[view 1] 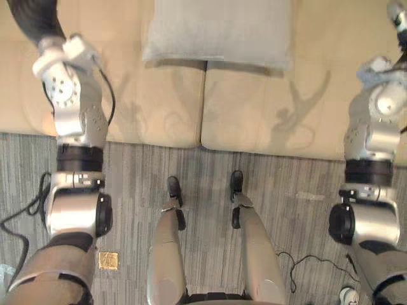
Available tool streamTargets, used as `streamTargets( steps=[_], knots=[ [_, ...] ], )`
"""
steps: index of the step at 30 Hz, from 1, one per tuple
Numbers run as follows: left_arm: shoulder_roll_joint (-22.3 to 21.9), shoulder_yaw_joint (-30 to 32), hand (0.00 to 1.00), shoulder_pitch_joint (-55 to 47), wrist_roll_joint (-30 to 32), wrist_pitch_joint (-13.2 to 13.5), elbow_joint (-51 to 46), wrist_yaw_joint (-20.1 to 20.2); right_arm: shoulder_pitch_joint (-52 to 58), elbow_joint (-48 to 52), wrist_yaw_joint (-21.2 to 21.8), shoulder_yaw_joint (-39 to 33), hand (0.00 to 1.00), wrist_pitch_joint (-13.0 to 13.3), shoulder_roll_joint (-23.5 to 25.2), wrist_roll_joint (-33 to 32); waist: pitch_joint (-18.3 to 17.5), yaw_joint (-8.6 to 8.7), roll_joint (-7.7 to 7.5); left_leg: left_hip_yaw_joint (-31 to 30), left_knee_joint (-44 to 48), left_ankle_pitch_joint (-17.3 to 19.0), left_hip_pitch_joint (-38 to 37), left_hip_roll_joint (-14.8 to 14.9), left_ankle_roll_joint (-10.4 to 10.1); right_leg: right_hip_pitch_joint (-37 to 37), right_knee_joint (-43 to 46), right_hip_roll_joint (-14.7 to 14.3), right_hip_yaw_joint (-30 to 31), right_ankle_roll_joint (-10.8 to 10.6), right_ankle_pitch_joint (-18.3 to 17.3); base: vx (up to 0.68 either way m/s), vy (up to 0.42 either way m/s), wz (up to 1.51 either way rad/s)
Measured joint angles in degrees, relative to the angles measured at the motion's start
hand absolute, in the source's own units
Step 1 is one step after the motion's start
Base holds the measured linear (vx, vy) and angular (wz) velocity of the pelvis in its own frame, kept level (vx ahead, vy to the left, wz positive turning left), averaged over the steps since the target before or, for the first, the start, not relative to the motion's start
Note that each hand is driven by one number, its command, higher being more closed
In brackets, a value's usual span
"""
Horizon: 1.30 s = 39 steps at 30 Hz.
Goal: Pick up cushions and gather them together orderly.
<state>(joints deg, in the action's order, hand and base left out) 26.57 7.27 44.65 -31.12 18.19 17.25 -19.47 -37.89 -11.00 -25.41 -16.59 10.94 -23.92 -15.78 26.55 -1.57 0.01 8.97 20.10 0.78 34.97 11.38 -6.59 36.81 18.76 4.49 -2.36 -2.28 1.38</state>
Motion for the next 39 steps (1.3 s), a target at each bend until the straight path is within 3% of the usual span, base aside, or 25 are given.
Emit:
streamTargets(
  steps=[3,4,7,12,19,24,33,39],
  knots=[
    [-7.9,0.5,0.00,-12.0,3.1,0.0,-5.0,1.4,11.9,3.2,2.6,-1.4,0.00,0.1,5.9,0.1,-0.5,-0.42,-0.02,-0.2,-0.1,1.0,-3.7,0.0,0.1,-4.0,0.1,0.3,-0.7,-0.1,-1.2,0.04,-0.009,0.08],
    [-12.0,0.0,0.00,-18.3,5.1,-0.2,-5.4,2.9,17.6,4.0,4.4,-1.2,0.00,0.1,8.9,0.4,-2.0,-0.47,-0.12,-0.2,0.0,1.7,-4.7,0.0,0.2,-5.1,0.2,0.6,-1.0,0.0,-2.0,0.04,0.004,0.09],
    [-18.9,-3.3,0.00,-31.7,9.7,-1.8,-4.8,6.5,29.4,3.8,8.2,-1.1,0.00,0.1,15.2,3.6,-4.9,-0.76,-0.22,-0.1,0.2,3.4,-8.1,-0.2,0.6,-8.9,0.1,0.7,-1.4,-0.4,-3.1,0.08,0.008,0.05],
    [-23.6,-6.0,0.00,-44.9,15.5,-4.3,3.7,12.2,42.7,-3.4,12.9,0.3,0.00,0.0,21.3,7.0,-11.0,-1.25,-0.58,0.1,-0.6,5.5,-15.4,-0.8,0.6,-16.0,-0.2,1.0,-1.7,-0.8,-5.7,0.10,0.019,0.02],
    [-26.7,-0.2,0.00,-52.0,22.4,-7.4,26.0,13.8,49.0,-21.5,16.0,1.7,0.00,-1.4,24.5,9.0,-18.5,-0.98,-0.73,1.5,-6.2,5.6,-25.7,-1.2,0.0,-25.6,-5.4,1.5,-2.0,-1.8,-6.5,0.09,0.011,-0.02],
    [-26.9,3.0,0.00,-52.7,24.5,-7.7,31.7,13.9,49.8,-28.2,16.6,1.0,0.00,-2.4,24.8,9.1,-20.8,-1.10,-0.92,2.3,-8.1,5.5,-29.5,-1.4,-0.2,-29.7,-8.9,1.6,-1.8,-2.1,-5.2,0.08,0.022,-0.04],
    [-26.9,2.7,0.00,-50.8,27.8,-7.9,34.5,14.0,47.4,-33.7,16.9,1.1,0.00,-3.8,25.5,9.7,-20.8,-1.22,-1.07,4.8,-7.2,6.2,-31.7,-2.0,0.2,-31.7,-10.7,1.8,0.7,-3.0,-3.2,0.00,0.036,-0.14],
    [-26.8,0.2,0.00,-47.3,28.9,-7.9,34.5,13.2,42.3,-33.8,16.3,2.7,0.00,-4.1,25.9,11.2,-19.4,-1.68,-2.09,6.3,0.2,8.5,-24.8,0.3,2.4,-24.9,-5.6,1.5,0.9,-3.9,-1.0,-0.19,0.028,-0.22]
  ],
)
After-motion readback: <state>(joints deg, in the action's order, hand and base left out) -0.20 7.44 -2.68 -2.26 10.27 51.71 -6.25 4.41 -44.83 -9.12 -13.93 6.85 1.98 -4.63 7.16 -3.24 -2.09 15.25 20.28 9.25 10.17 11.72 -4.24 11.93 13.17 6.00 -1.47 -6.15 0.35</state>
